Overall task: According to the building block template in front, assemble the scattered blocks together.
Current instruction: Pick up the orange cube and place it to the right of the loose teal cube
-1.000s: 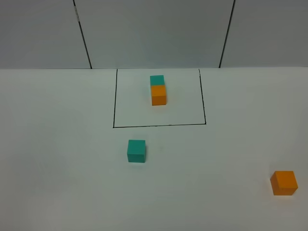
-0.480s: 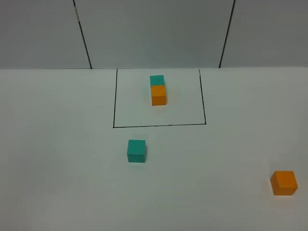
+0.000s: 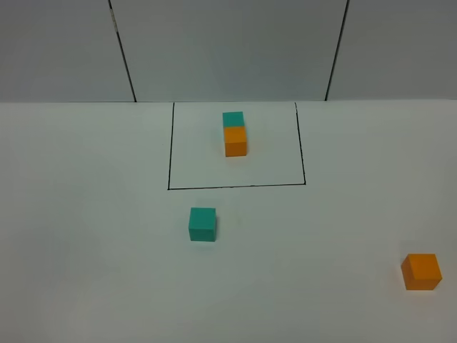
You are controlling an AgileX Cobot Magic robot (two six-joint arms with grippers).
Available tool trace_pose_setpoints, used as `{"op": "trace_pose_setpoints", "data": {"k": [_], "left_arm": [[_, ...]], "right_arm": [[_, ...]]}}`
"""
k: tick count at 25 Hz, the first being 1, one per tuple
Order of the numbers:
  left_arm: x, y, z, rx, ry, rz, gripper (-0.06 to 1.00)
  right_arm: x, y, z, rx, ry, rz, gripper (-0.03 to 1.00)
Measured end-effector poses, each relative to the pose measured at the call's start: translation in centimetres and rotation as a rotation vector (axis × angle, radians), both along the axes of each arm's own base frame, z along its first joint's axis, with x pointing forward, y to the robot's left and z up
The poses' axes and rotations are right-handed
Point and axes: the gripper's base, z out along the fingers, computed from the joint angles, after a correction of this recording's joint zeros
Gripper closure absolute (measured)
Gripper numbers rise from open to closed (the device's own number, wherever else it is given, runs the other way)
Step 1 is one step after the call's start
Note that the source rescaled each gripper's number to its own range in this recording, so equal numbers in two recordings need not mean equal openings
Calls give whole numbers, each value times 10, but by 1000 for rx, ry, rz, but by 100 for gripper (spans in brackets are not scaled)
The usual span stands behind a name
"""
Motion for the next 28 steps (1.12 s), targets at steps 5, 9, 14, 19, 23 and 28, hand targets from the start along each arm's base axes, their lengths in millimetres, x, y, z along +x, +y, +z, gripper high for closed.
{"op": "trace_pose_setpoints", "data": {"k": [5, 9, 14, 19, 23, 28], "left_arm": [[0, 0, 0, 0, 0, 0, 48], [0, 0, 0, 0, 0, 0, 48], [0, 0, 0, 0, 0, 0, 48], [0, 0, 0, 0, 0, 0, 48], [0, 0, 0, 0, 0, 0, 48], [0, 0, 0, 0, 0, 0, 48]], "right_arm": [[0, 0, 0, 0, 0, 0, 30], [0, 0, 0, 0, 0, 0, 30], [0, 0, 0, 0, 0, 0, 30], [0, 0, 0, 0, 0, 0, 30], [0, 0, 0, 6, 0, 3, 30], [11, 5, 11, 79, 60, 13, 30]]}}
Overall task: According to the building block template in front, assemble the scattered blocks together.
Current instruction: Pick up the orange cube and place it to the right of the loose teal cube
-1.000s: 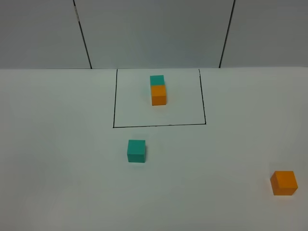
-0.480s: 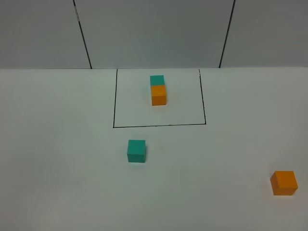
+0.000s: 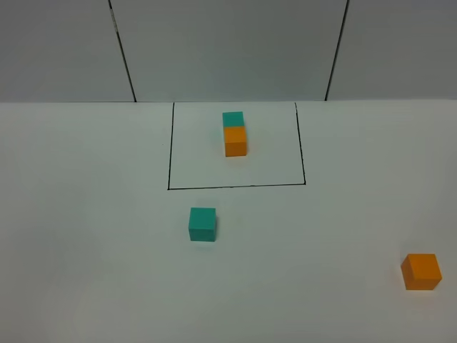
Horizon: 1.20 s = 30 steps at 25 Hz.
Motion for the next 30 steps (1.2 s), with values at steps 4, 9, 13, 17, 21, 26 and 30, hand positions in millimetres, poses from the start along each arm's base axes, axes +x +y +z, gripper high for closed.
{"op": "trace_pose_setpoints", "data": {"k": [4, 9, 13, 17, 21, 26, 30], "left_arm": [[0, 0, 0, 0, 0, 0, 48], [0, 0, 0, 0, 0, 0, 48], [0, 0, 0, 0, 0, 0, 48], [0, 0, 0, 0, 0, 0, 48], [0, 0, 0, 0, 0, 0, 48], [0, 0, 0, 0, 0, 0, 48], [0, 0, 0, 0, 0, 0, 48]], "right_arm": [[38, 9, 16, 110, 172, 37, 21], [117, 12, 8, 129, 499, 44, 9], [176, 11, -16, 98, 651, 64, 9], [220, 10, -44, 78, 721, 71, 9], [247, 8, -76, 57, 765, 58, 9], [264, 7, -111, 54, 818, 40, 9], [272, 7, -128, 46, 825, 39, 9]]}}
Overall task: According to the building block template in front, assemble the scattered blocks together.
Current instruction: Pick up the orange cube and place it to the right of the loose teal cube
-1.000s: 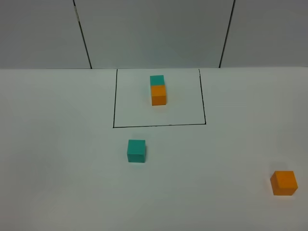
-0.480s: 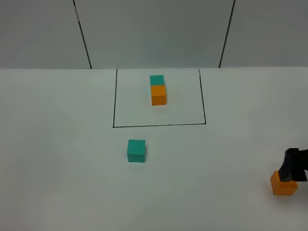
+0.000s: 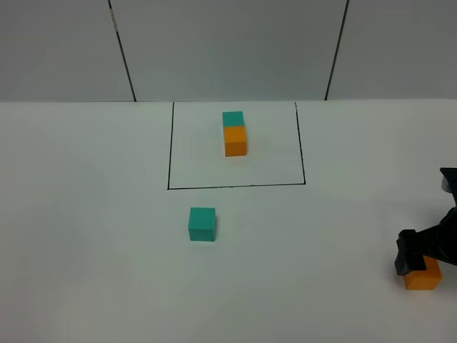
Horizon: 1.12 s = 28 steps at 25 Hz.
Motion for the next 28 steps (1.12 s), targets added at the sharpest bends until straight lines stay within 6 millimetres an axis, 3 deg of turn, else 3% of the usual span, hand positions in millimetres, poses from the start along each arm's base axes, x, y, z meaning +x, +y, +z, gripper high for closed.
{"op": "trace_pose_setpoints", "data": {"k": [7, 11, 17, 19, 22, 28], "left_arm": [[0, 0, 0, 0, 0, 0, 48], [0, 0, 0, 0, 0, 0, 48], [0, 0, 0, 0, 0, 0, 48], [0, 0, 0, 0, 0, 0, 48], [0, 0, 0, 0, 0, 0, 48], [0, 0, 0, 0, 0, 0, 48]], "right_arm": [[9, -1, -15, -9, -2, 0, 9], [11, -1, -26, -8, 25, -3, 16], [11, -1, -31, -7, 39, -17, 46], [11, -1, -31, -4, 40, -25, 62], [11, 0, -31, 4, 40, -37, 95], [16, 0, -26, 6, 34, -27, 97]]}}
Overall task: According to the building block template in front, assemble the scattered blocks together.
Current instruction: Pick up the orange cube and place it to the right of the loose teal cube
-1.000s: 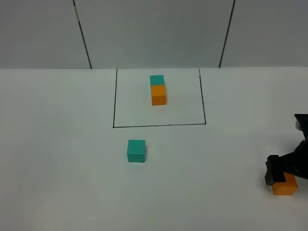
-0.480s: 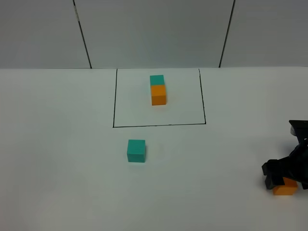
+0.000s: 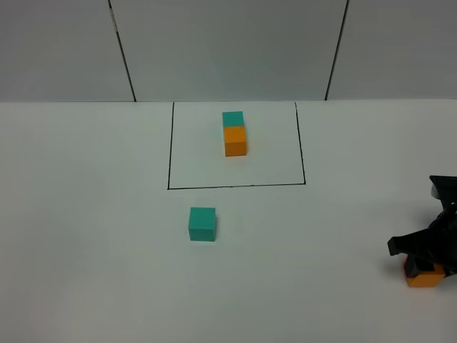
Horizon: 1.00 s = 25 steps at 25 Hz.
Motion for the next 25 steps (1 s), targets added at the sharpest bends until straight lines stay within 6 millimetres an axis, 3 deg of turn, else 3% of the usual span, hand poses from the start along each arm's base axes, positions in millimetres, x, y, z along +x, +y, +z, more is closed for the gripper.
{"op": "trace_pose_setpoints", "data": {"k": [4, 10, 12, 18, 25], "left_arm": [[0, 0, 0, 0, 0, 0, 48], [0, 0, 0, 0, 0, 0, 48], [0, 0, 0, 0, 0, 0, 48], [0, 0, 0, 0, 1, 0, 48], [0, 0, 0, 0, 1, 0, 48]], "right_arm": [[21, 13, 25, -12, -31, 155, 97], [46, 75, 80, -132, -118, 719, 97], [51, 97, 90, -175, -141, 903, 97], [74, 161, 79, -196, -86, 1219, 97], [90, 218, 56, -198, -69, 1384, 97]]}}
